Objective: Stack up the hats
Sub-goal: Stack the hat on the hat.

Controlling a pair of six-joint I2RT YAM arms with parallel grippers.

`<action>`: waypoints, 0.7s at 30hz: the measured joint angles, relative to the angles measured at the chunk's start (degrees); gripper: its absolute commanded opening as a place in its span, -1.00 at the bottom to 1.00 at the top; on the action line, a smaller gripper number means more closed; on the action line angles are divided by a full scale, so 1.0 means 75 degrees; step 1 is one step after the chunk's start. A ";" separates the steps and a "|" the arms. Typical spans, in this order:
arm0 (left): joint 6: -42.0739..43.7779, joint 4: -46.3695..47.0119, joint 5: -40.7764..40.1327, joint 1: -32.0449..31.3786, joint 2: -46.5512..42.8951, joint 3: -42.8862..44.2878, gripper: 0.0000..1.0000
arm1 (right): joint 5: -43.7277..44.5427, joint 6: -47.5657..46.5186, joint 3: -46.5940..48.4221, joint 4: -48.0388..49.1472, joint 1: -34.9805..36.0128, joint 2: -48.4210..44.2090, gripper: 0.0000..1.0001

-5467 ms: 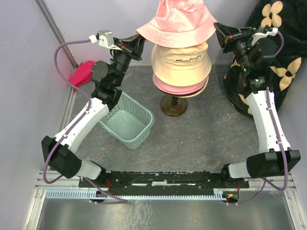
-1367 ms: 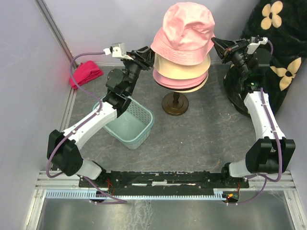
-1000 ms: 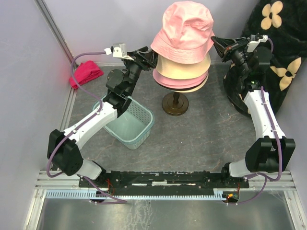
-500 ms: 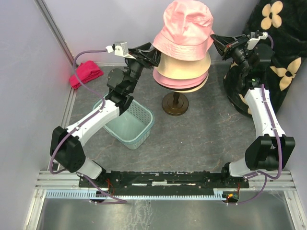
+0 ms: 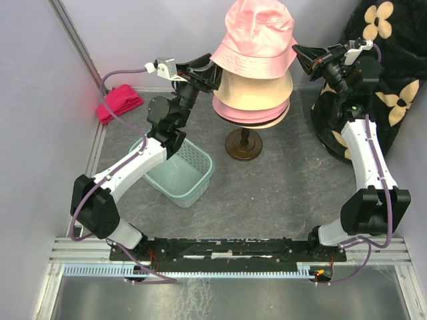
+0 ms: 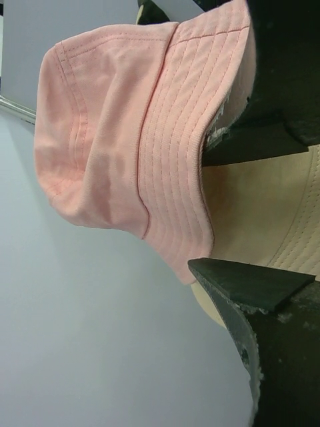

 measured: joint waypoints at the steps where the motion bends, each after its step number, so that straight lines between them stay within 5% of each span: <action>1: 0.0052 0.0020 0.0000 0.0000 0.0000 0.0012 0.10 | -0.0003 -0.0009 0.0015 -0.0012 0.0000 0.0003 -0.96; 7: 0.0268 0.0050 0.0006 0.0000 0.0023 0.0219 -0.29 | -0.0050 -0.0017 0.0029 -0.0052 0.0000 0.0012 -0.96; 21: 0.0950 0.0015 0.0035 0.0000 0.0335 0.0933 -0.35 | 0.0015 0.0102 0.0254 -0.0035 0.0000 0.0207 -0.96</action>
